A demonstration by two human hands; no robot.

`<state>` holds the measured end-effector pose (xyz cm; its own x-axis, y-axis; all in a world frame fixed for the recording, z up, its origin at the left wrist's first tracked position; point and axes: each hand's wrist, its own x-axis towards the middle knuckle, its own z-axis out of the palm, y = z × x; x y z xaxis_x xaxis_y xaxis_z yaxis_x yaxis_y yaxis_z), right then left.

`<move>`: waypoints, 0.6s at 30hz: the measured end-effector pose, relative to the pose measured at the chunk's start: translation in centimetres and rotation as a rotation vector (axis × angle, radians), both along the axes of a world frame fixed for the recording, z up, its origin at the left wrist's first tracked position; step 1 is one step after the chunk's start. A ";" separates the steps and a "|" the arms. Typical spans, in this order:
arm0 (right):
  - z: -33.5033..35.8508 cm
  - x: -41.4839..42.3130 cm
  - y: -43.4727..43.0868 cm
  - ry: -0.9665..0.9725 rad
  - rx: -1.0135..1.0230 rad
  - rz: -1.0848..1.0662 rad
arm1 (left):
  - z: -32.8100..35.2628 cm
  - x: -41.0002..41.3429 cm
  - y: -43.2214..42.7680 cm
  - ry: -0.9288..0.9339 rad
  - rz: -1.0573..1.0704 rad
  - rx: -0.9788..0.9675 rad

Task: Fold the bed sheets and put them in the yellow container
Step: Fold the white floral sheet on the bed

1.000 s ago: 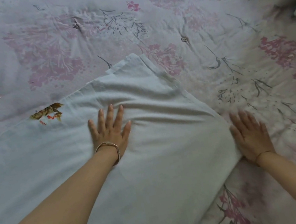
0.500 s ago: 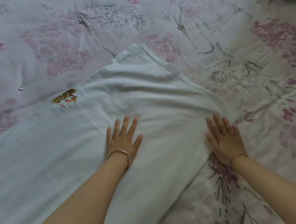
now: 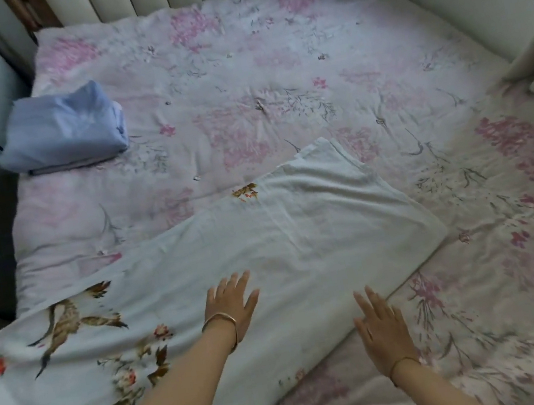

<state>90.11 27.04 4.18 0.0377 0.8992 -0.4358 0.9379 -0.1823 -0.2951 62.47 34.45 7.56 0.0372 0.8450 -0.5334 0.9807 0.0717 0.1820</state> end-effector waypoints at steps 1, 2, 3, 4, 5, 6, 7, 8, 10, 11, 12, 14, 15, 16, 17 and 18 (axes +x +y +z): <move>1.1 -1.8 -0.6 -0.019 -0.008 0.004 | 1.0 -2.2 -0.8 -0.019 0.053 0.017; 1.7 -2.9 -1.1 -0.031 -0.007 -0.001 | 1.6 -3.7 -1.5 -0.033 0.082 0.035; 3.0 -5.3 -1.6 -0.035 0.009 -0.016 | 3.0 -6.2 -2.2 -0.037 0.090 0.063; 3.6 -6.5 -2.0 -0.034 0.018 -0.013 | 3.9 -7.6 -2.6 -0.043 0.084 0.078; 4.7 -8.9 -2.9 -0.028 0.036 -0.015 | 5.2 -10.0 -3.3 -0.051 0.070 0.086; 5.3 -10.4 -3.4 -0.018 0.087 -0.021 | 6.1 -11.7 -3.6 -0.060 0.063 0.106; 6.1 -12.4 -4.3 -0.012 0.122 -0.038 | 7.4 -13.8 -4.3 -0.065 0.051 0.113; 6.7 -13.6 -4.7 -0.012 0.158 -0.055 | 8.3 -14.9 -4.5 -0.064 0.036 0.138; 8.6 -17.5 -6.0 -0.019 0.208 -0.069 | 10.6 -18.9 -5.7 -0.060 -0.016 0.193; 9.3 -19.0 -6.5 -0.023 0.220 -0.076 | 11.3 -20.4 -6.2 -0.061 -0.034 0.198; 10.2 -20.6 -7.0 -0.012 0.240 -0.085 | 12.0 -21.9 -6.8 -0.055 -0.048 0.207; 12.1 -23.7 -7.9 0.028 0.287 -0.123 | 13.6 -24.9 -7.8 -0.038 -0.063 0.227; 12.4 -24.4 -8.0 0.053 0.299 -0.122 | 13.8 -25.5 -8.0 -0.031 -0.059 0.223; 13.1 -25.7 -8.6 0.055 0.304 -0.116 | 14.3 -26.8 -8.4 -0.028 -0.064 0.218; 13.2 -26.5 -8.8 0.060 0.303 -0.109 | 14.5 -27.5 -8.7 -0.029 -0.063 0.217; 13.3 -27.1 -8.9 0.060 0.283 -0.108 | 14.7 -28.1 -9.1 -0.029 -0.059 0.219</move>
<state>63.00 18.11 17.43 0.1210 0.9774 -0.1731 0.8970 -0.1824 -0.4025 34.38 25.37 22.24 0.1028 0.9364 -0.3356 0.9761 -0.0301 0.2151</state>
